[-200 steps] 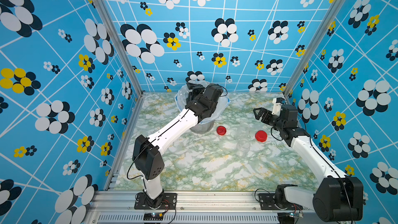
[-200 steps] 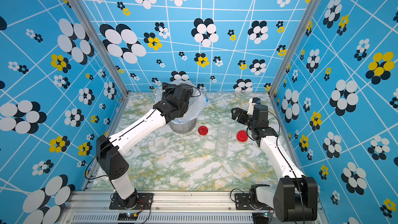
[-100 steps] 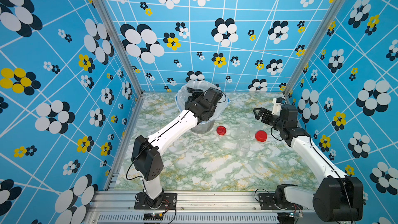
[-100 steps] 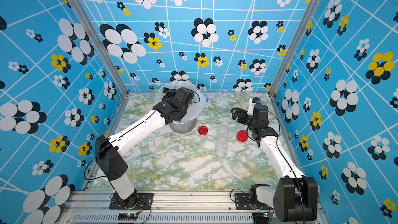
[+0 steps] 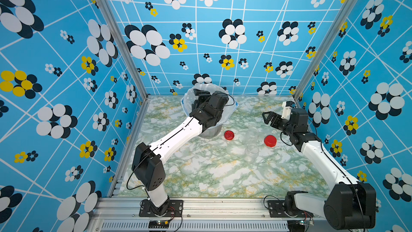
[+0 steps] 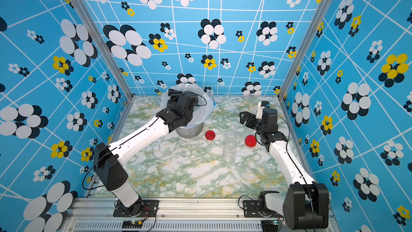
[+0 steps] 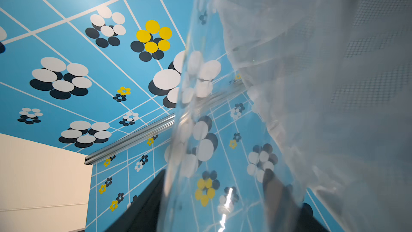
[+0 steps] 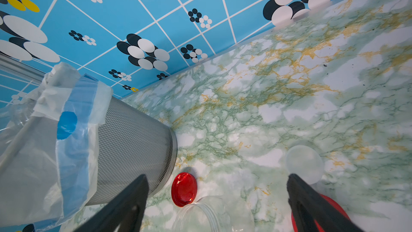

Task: Empty moldy mung beans from jars
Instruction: Pour the moldy mung beans from the jar into the trash bin.

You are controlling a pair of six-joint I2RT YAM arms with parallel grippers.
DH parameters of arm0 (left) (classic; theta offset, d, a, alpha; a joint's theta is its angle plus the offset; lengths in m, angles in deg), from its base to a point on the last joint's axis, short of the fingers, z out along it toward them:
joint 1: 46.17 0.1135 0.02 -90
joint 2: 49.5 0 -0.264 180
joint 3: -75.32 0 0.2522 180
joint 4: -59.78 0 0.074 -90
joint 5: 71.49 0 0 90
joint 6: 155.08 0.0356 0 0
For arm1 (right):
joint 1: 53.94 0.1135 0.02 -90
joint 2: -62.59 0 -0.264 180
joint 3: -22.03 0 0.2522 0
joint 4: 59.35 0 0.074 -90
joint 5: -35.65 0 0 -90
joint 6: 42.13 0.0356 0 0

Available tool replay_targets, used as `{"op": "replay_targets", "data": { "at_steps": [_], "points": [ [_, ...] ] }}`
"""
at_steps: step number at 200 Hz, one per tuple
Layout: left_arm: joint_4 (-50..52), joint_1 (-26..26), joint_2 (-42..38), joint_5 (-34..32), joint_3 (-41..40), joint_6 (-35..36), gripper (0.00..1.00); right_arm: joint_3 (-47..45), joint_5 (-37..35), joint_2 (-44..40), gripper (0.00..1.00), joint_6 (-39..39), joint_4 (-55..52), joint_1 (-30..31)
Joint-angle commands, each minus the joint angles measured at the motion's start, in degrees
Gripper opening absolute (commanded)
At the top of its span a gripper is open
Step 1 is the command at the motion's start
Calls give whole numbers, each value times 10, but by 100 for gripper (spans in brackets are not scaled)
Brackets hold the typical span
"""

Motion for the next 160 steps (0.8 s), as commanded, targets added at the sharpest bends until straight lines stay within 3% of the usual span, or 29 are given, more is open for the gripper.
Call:
{"op": "replay_targets", "data": {
  "at_steps": [1,19,36,52,61,70,76,93,108,127,160],
  "points": [
    [1,-1,2,1,-1,-18,69,5,1,-5,99,0,0,3],
    [-2,-1,4,-1,4,-18,67,5,0,-4,99,0,1,2],
    [70,-2,10,7,30,-61,38,5,-1,-3,99,1,0,2],
    [184,-3,28,16,93,-156,29,5,-3,-4,99,2,0,2],
    [214,-2,36,16,115,-183,31,4,-4,-3,99,2,1,3],
    [203,-2,38,10,112,-173,41,4,-6,-3,99,3,1,3],
    [174,-1,35,6,98,-150,50,4,-7,-3,99,3,1,3],
    [30,0,17,-4,33,-46,59,5,-9,-4,99,3,-1,3],
    [-64,0,3,-7,-10,26,58,4,-13,-5,99,2,-4,2],
    [-30,2,1,-7,3,-4,58,4,-16,-5,99,3,-3,3],
    [-68,6,-6,-20,10,-9,57,3,9,2,99,8,12,3]
  ]
}}
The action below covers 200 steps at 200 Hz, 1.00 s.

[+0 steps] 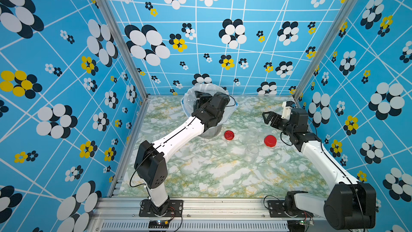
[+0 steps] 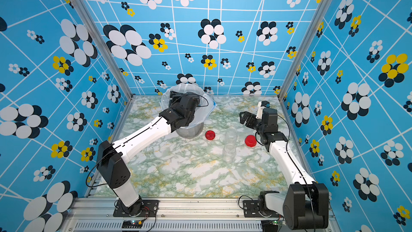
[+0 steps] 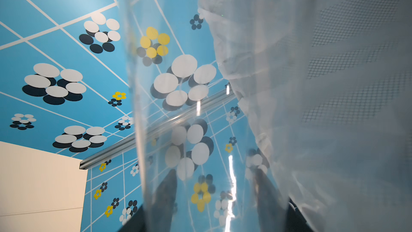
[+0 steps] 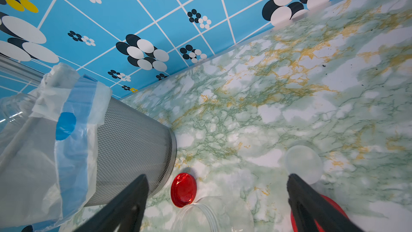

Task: Empty moldy mung beans from jars
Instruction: Pour the moldy mung beans from the jar into the trash bin.

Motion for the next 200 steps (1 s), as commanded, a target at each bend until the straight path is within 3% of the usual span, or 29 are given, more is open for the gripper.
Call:
{"op": "replay_targets", "data": {
  "at_steps": [1,28,52,71,80,90,105,131,173,200],
  "points": [
    [-61,5,-23,-24,11,8,57,3,11,2,99,8,12,3],
    [-130,6,-36,-29,29,-5,56,2,20,-8,99,2,19,3],
    [-46,1,-46,-24,70,-109,56,11,35,-20,99,-9,16,6],
    [229,-12,-56,62,169,-367,55,21,49,-30,99,-20,10,18],
    [354,-12,-60,164,230,-498,53,31,56,-34,99,-33,2,31],
    [394,-8,-78,253,249,-577,51,44,52,-40,99,-48,-14,61],
    [343,-16,-133,335,179,-596,49,68,39,-54,99,-80,-45,99],
    [288,-24,-220,412,62,-637,51,105,37,-87,99,-114,-91,148],
    [133,-44,-360,557,-115,-736,54,105,106,-145,99,-14,-8,186],
    [113,-65,-383,559,-142,-755,54,106,109,-153,99,31,61,254]
  ]
}}
